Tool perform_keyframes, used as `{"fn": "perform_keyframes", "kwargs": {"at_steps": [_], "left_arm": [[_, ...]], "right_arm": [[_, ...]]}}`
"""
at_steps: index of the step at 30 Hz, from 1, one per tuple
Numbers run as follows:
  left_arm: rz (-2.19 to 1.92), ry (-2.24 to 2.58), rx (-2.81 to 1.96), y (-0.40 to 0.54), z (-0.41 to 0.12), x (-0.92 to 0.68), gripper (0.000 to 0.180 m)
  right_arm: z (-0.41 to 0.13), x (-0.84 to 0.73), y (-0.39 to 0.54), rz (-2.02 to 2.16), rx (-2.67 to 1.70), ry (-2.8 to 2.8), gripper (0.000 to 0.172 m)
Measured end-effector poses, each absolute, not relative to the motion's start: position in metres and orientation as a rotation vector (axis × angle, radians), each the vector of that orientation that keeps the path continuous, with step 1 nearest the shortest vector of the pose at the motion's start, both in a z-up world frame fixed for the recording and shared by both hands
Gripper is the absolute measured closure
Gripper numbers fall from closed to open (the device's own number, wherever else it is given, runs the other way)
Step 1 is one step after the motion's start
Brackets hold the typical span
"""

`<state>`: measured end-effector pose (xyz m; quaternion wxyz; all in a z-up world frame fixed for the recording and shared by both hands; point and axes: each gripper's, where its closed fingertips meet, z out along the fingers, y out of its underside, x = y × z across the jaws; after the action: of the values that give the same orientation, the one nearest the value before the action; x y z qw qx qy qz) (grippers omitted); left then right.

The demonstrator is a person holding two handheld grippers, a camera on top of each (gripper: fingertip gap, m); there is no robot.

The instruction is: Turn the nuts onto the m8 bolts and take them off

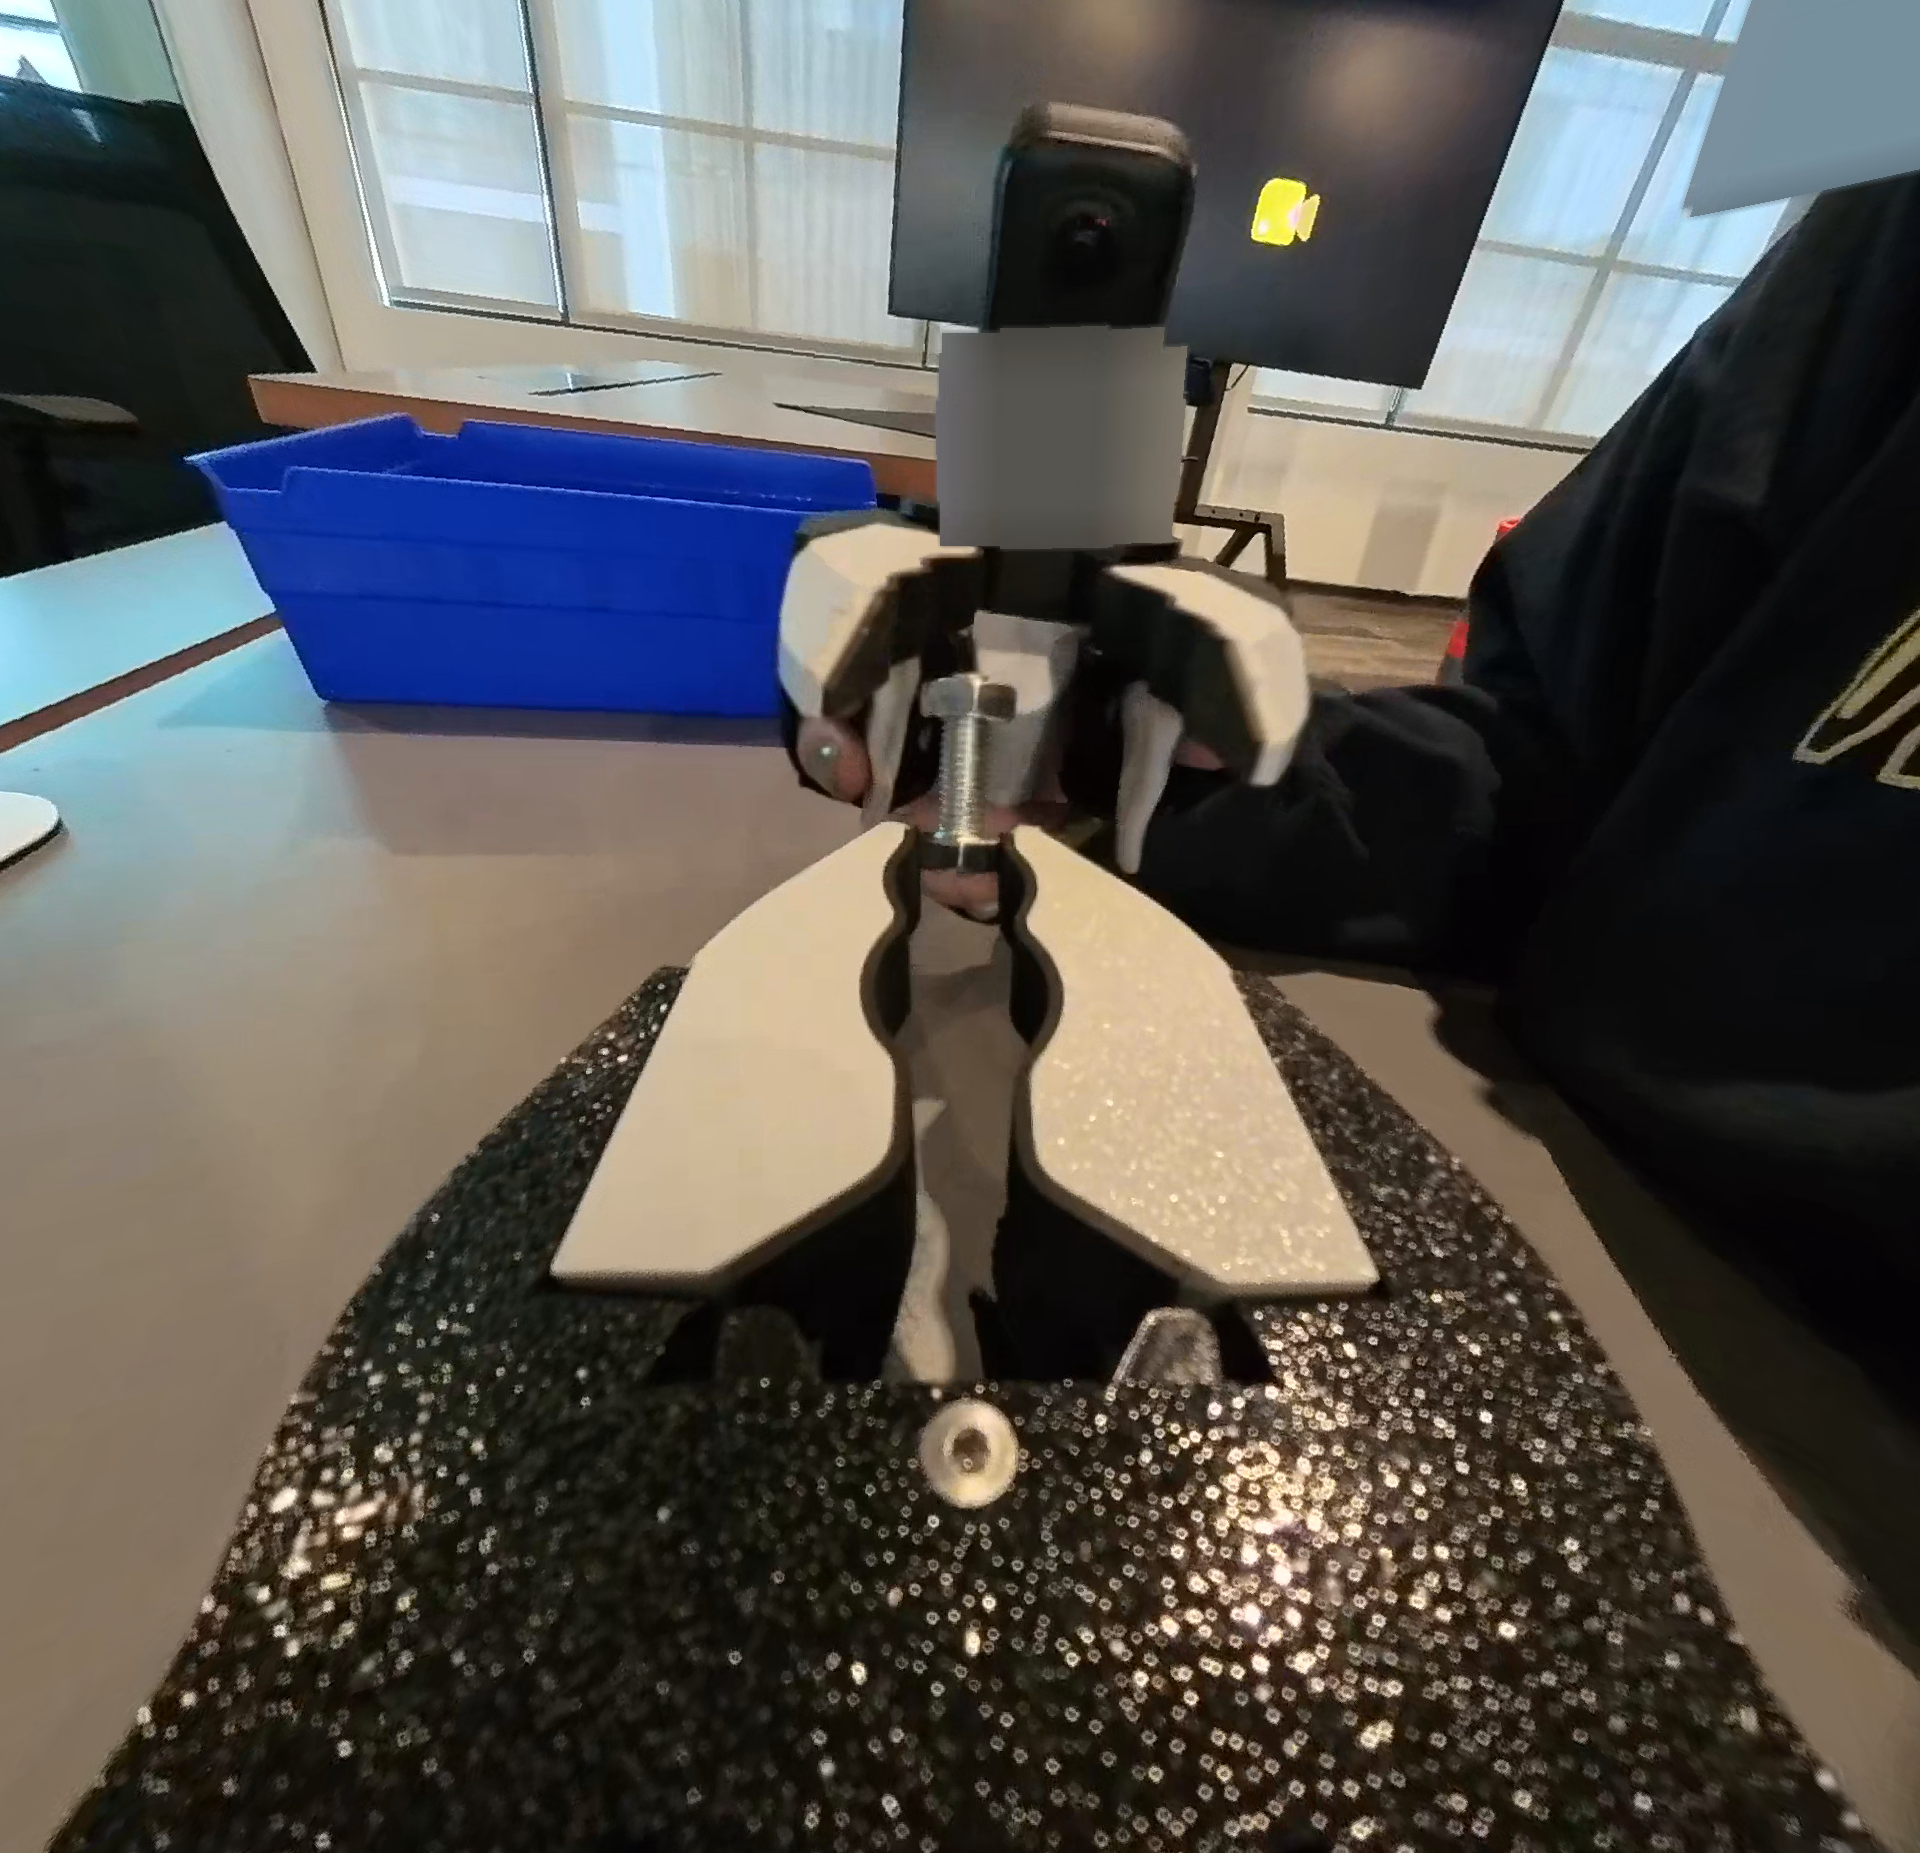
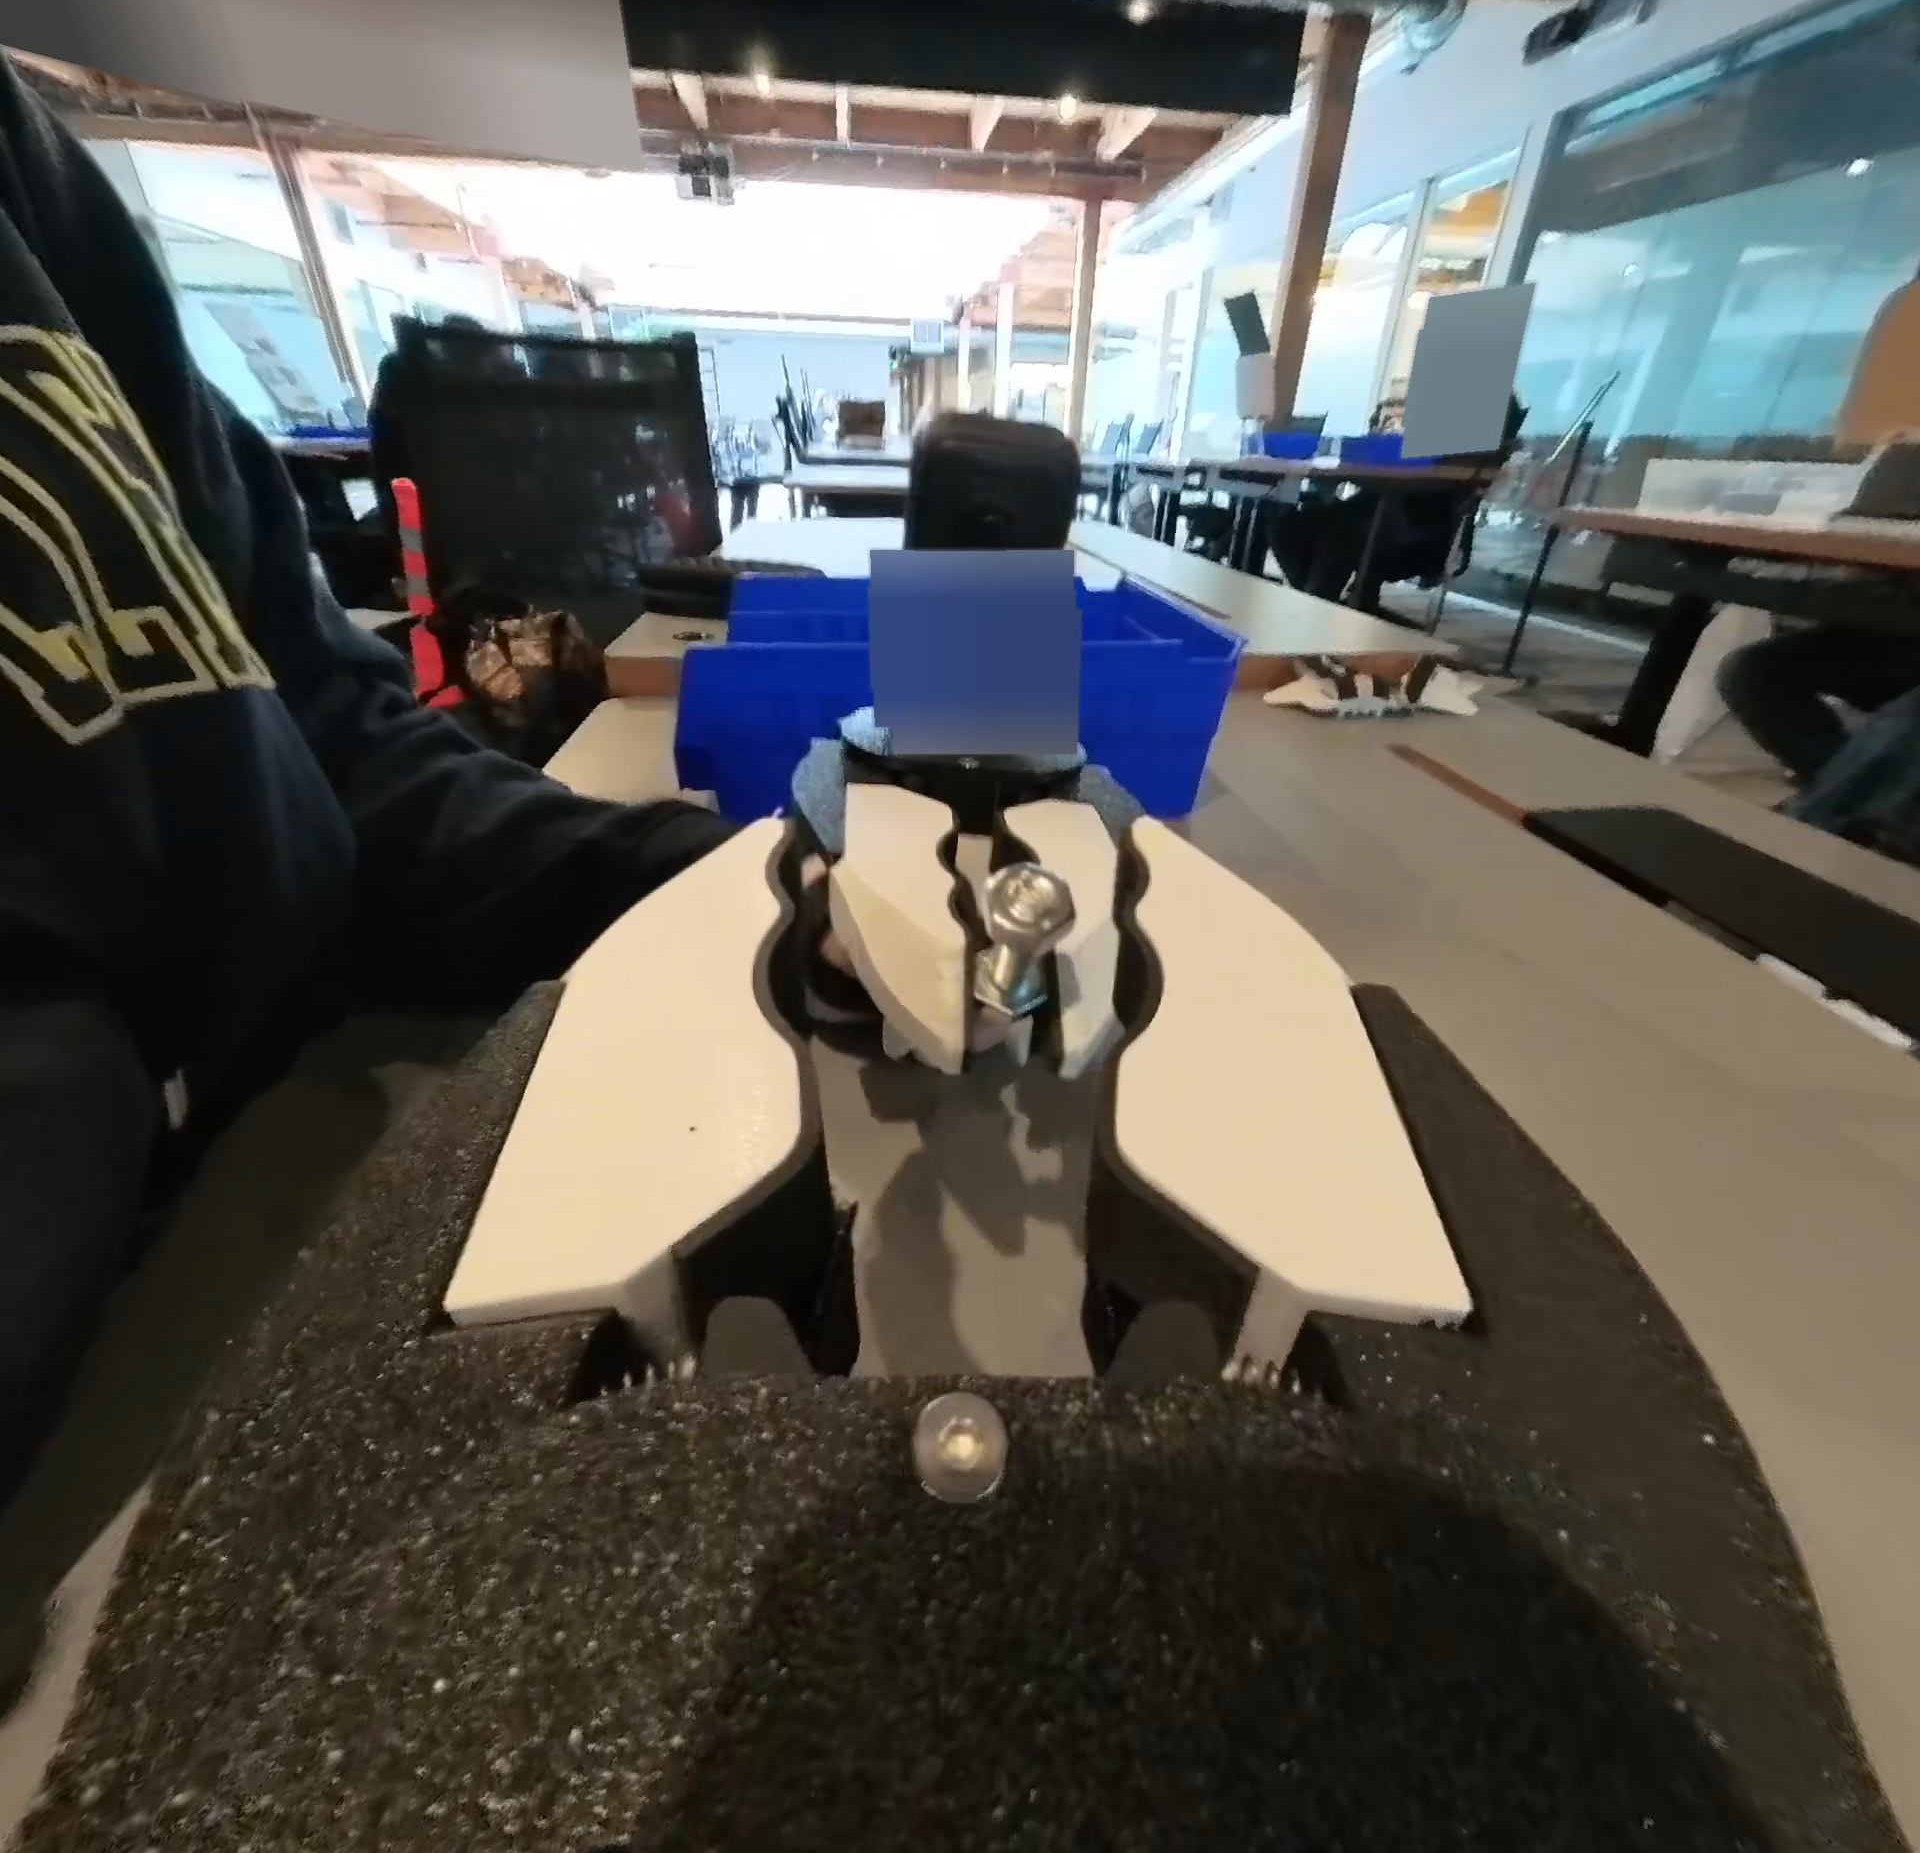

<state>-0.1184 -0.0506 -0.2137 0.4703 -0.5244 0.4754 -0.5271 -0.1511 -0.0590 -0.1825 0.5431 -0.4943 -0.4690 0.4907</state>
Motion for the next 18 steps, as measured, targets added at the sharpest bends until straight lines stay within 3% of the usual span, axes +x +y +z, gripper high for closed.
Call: {"fn": "perform_keyframes", "kwargs": {"at_steps": [4,8,14,18], "left_arm": [[-1.287,1.104,-1.264,-0.045,-0.208,-0.123,0.167],[-1.314,1.012,-1.218,-0.039,-0.198,-0.131,0.167],[-1.33,1.117,-1.202,-0.055,-0.203,-0.117,0.167],[-1.335,1.058,-1.192,-0.05,-0.198,-0.121,0.167]], "right_arm": [[-0.177,-0.157,-0.065,1.172,-1.143,-1.11,0.106],[-0.174,-0.142,-0.058,1.193,-1.155,-1.077,0.116],[-0.171,-0.16,-0.061,1.18,-1.136,-1.046,0.096],[-0.174,-0.159,-0.069,1.203,-1.126,-1.103,0.105]]}}
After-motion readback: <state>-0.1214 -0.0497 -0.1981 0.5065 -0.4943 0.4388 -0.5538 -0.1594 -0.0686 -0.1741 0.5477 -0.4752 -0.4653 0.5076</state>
